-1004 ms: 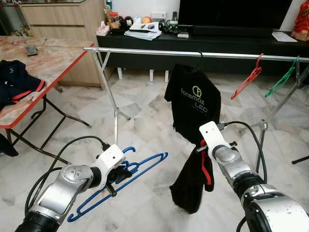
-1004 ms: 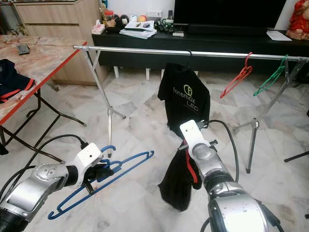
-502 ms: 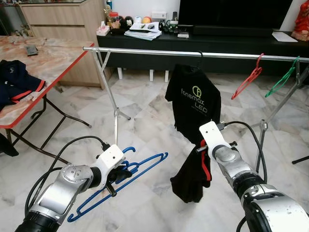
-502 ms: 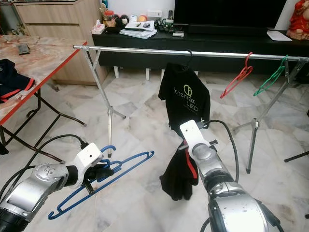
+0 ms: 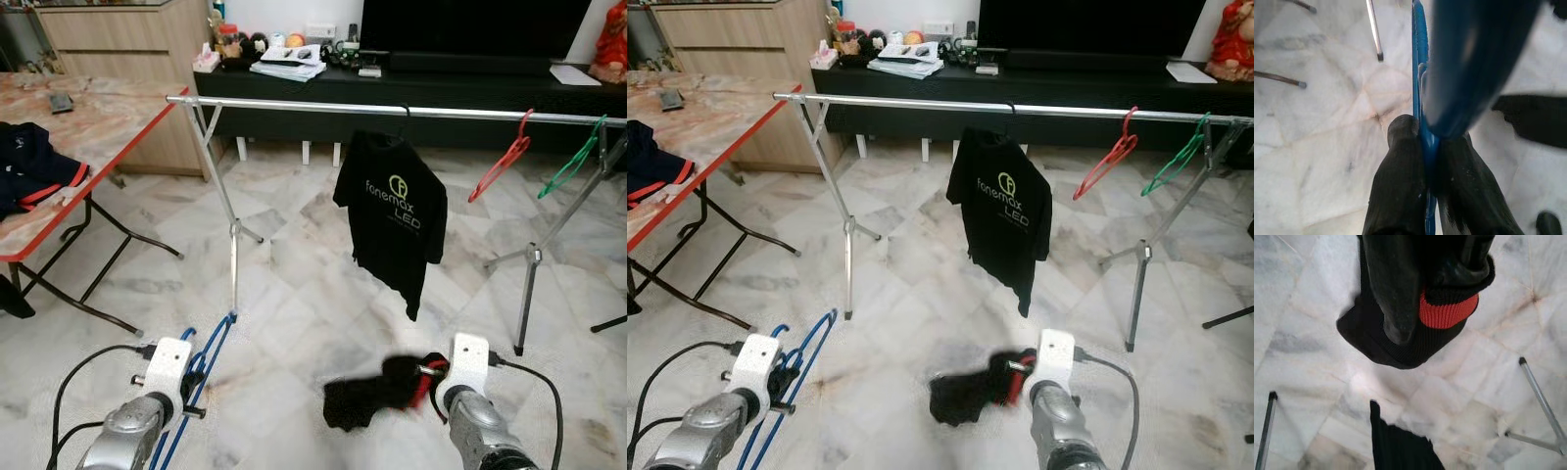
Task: Hang hanger
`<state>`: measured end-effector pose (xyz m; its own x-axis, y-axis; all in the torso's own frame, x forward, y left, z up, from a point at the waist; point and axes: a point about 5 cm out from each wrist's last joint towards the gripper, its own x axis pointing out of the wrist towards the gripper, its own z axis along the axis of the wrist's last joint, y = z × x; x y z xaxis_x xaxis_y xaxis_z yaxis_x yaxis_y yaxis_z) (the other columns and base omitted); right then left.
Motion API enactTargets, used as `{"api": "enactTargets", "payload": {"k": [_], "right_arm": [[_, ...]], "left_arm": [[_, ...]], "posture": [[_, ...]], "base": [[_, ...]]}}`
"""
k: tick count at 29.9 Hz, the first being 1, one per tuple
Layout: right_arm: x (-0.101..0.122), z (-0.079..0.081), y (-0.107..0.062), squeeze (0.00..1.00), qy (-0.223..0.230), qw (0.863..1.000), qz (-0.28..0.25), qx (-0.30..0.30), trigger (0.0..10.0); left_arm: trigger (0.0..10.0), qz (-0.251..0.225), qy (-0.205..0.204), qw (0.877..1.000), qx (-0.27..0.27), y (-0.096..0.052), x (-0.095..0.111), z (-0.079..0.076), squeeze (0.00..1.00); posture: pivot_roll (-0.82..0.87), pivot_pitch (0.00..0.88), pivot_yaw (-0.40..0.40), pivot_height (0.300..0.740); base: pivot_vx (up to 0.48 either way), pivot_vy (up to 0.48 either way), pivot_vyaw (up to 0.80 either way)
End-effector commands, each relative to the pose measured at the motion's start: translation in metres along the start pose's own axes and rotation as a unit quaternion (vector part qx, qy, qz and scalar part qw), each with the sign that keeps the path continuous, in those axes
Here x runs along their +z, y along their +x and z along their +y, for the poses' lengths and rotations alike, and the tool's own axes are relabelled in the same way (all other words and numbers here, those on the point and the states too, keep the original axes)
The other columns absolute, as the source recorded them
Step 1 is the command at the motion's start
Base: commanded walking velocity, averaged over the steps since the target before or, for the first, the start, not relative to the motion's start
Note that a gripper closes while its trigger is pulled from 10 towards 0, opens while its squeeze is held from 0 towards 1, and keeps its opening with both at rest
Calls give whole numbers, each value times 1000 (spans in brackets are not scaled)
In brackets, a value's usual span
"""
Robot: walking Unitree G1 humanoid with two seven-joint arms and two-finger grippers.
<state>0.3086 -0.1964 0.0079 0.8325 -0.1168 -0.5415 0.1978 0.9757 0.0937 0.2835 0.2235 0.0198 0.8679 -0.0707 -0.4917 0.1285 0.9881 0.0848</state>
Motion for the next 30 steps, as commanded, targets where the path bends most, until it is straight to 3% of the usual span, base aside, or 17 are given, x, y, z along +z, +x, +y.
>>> {"api": "enactTargets", "payload": {"k": [1, 7, 11, 16, 17, 20, 21, 22, 23, 24, 27, 28, 30], "right_arm": [[2, -5, -1, 0, 10, 1000, -14, -14, 10000], [-27, -18, -7, 0, 18, 998, 24, -58, 10000], [-66, -24, -19, 0, 85, 988, 87, -96, 10000], [-107, -25, -35, 0, 178, 960, 166, -138, 10000], [-128, -23, -44, 0, 196, 943, 217, -158, 10000], [-135, -22, -48, 0, 181, 938, 246, -165, 10000], [-126, -22, -44, 0, 102, 954, 236, -151, 10000], [-64, -13, -17, 0, -135, 982, 97, -91, 10000], [-39, -5, -10, 0, -210, 975, 36, -67, 10000], [-14, 1, -5, 0, -232, 971, -20, -60, 10000], [51, 1, 0, 0, -194, 965, -145, -97, 10000], [67, -5, -1, 0, -185, 960, -176, -119, 10000], [72, -17, -3, 0, -160, 959, -182, -146, 10000]], "left_arm": [[10000, 10, -1, 1000, 8, -1, -9, 1, 0], [10000, 34, -29, 998, 40, -2, -38, -1, 0], [10000, 38, -53, 997, 51, -6, -49, -2, 0], [10000, 89, -51, 993, 58, -14, -75, -4, 0], [10000, 101, -49, 992, 57, -18, -84, -6, 0], [10000, 104, -48, 992, 56, -19, -87, -7, 0], [10000, 104, -49, 992, 58, -20, -87, -7, 0], [10000, 101, -53, 992, 61, -19, -86, -5, 0], [10000, 100, -54, 992, 61, -19, -86, -5, 0], [10000, 99, -51, 992, 59, -19, -85, -5, 0], [10000, 95, -47, 993, 60, -18, -83, -5, 0], [10000, 93, -48, 993, 62, -17, -82, -5, 0], [10000, 87, -52, 993, 67, -16, -81, -5, 0]], "posture": [[71, 80, 20, 740], [61, 82, 19, 740], [67, 85, 16, 740], [57, 84, 22, 740], [61, 83, 23, 740], [66, 88, 30, 740], [59, 87, 35, 740], [50, 87, 36, 740], [47, 86, 35, 740], [43, 85, 35, 740], [38, 69, 25, 740], [42, 66, 22, 740], [44, 62, 16, 740]], "base": [[0, 0, 0], [0, 0, 0], [0, 0, 0], [0, 0, 0], [0, 0, 0], [0, 0, 0], [0, 0, 0], [0, 0, 0], [0, 0, 0], [0, 0, 0], [0, 0, 0], [0, 0, 0], [0, 0, 0]]}}
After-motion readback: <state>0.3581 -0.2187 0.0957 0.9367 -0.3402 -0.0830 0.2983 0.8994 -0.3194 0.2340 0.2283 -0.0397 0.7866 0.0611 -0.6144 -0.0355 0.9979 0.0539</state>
